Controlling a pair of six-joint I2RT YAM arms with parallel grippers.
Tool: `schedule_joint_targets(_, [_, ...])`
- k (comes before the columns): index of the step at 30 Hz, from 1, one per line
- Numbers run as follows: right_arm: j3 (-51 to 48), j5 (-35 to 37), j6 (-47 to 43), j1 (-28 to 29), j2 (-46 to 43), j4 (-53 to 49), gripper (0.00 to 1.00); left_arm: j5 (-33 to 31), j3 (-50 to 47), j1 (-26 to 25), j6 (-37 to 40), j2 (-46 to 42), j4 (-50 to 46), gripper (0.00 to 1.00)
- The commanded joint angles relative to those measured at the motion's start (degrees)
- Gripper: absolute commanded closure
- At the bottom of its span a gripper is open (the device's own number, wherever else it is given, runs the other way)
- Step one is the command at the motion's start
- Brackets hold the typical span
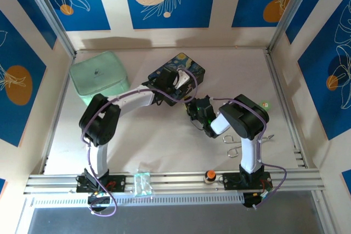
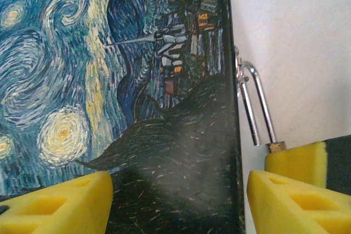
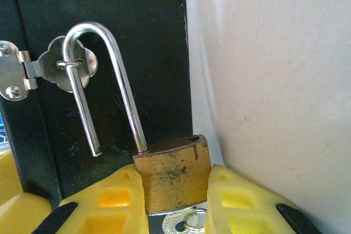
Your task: Unlock a padlock with a key
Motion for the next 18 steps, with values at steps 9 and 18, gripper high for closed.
schedule_joint_targets(9, [0.5,-0.1,0.1,-1.5,4.2,-8.4,0.99,-8.7,-0.3,-2.8,5.7,4.9,-7.7,0.43])
schedule_joint_targets(18, [1.8,0.5,-0.4,-2.5,3.6,-9.8,0.99,-9.1,-4.8,-2.7,7.5,4.2,-6.6,0.53])
